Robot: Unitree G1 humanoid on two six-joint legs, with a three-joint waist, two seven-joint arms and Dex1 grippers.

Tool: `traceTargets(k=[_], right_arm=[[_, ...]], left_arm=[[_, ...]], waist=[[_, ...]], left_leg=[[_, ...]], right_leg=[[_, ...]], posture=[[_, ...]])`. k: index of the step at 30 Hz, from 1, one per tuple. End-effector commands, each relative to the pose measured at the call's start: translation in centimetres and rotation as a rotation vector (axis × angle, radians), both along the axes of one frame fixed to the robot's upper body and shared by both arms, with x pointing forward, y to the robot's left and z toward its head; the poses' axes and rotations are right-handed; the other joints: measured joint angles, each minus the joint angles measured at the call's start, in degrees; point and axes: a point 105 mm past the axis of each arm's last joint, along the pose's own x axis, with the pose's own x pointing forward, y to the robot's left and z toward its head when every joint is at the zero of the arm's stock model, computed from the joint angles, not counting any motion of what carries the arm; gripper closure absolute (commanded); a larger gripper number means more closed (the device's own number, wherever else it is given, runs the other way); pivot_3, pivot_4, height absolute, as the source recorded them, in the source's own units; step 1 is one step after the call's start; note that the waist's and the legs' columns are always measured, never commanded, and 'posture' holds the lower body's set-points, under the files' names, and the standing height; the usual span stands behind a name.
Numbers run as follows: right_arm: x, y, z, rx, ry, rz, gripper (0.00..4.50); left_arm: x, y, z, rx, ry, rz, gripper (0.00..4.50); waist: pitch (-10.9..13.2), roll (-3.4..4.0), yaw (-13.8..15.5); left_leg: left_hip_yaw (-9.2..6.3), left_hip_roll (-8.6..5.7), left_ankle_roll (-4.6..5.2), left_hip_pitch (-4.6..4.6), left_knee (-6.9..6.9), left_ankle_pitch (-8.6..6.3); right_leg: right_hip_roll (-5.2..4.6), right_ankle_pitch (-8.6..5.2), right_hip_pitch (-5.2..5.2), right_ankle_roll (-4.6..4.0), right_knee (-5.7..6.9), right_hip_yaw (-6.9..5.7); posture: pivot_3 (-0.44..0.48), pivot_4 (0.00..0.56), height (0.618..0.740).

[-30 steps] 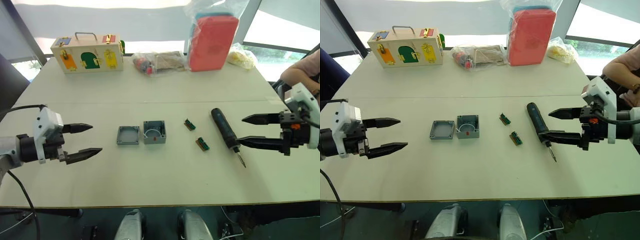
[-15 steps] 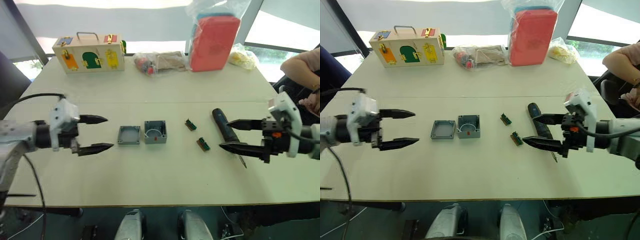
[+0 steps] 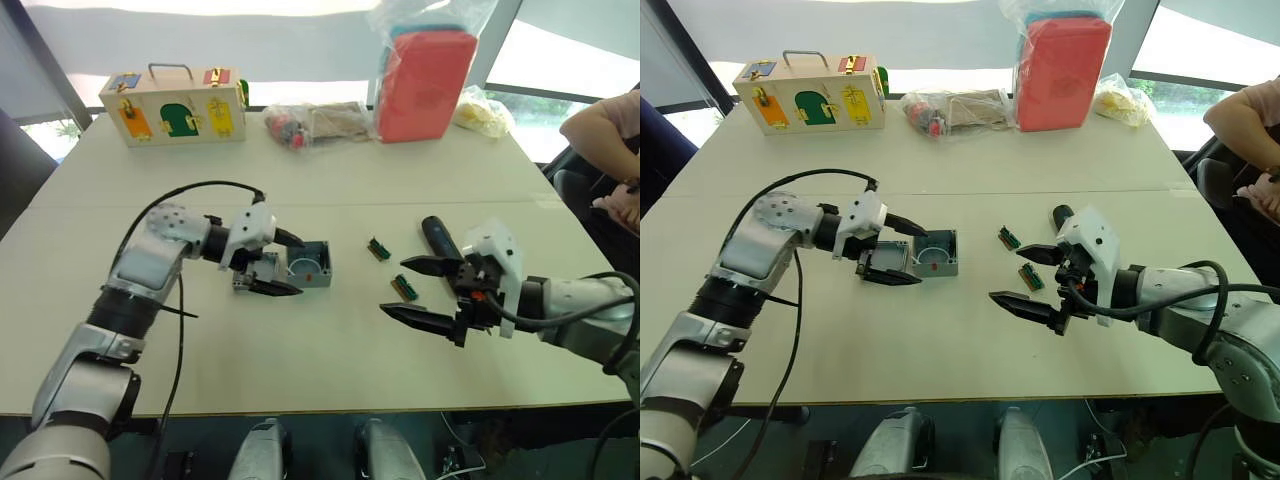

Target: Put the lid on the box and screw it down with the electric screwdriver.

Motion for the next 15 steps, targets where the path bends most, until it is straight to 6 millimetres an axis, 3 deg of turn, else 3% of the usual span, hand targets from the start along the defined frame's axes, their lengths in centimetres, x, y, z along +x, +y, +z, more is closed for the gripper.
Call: traceTargets(k=[1, 11, 15], right_arm=[[-0.9, 0.8, 0.3, 0.017, -0.042, 0.001, 0.00], [-1.3, 1.0, 0.1, 0.043, -0.059, -0.065, 0.00], [-1.3, 1.0, 0.1, 0.044, -0.064, -0.078, 0.00]], left_arm=[[0.4, -0.6, -1.0, 0.081, -0.044, -0.078, 0.05], [2.4, -1.2, -2.9, 0.160, -0.072, -0.077, 0.05], [2.5, -1.5, -3.3, 0.161, -0.060, -0.081, 1.21]], waist=[[0.00, 0.00, -0.01], [0.01, -0.03, -0.06], [0.02, -0.03, -0.07]], left_leg=[[-0.01, 0.00, 0.00, -0.01, 0.00, 0.00], [-0.12, 0.01, 0.01, -0.04, 0.03, 0.00], [-0.13, 0.02, 0.02, -0.04, 0.03, 0.00]], right_leg=[[0.00, 0.00, 0.00, 0.00, 0.00, -0.01], [-0.04, 0.01, 0.01, 0.01, -0.01, 0.00], [-0.04, 0.04, 0.00, 0.07, 0.00, 0.00]], posture=[[0.000, 0.150, 0.730], [0.000, 0.150, 0.730], [0.000, 0.150, 0.730]])
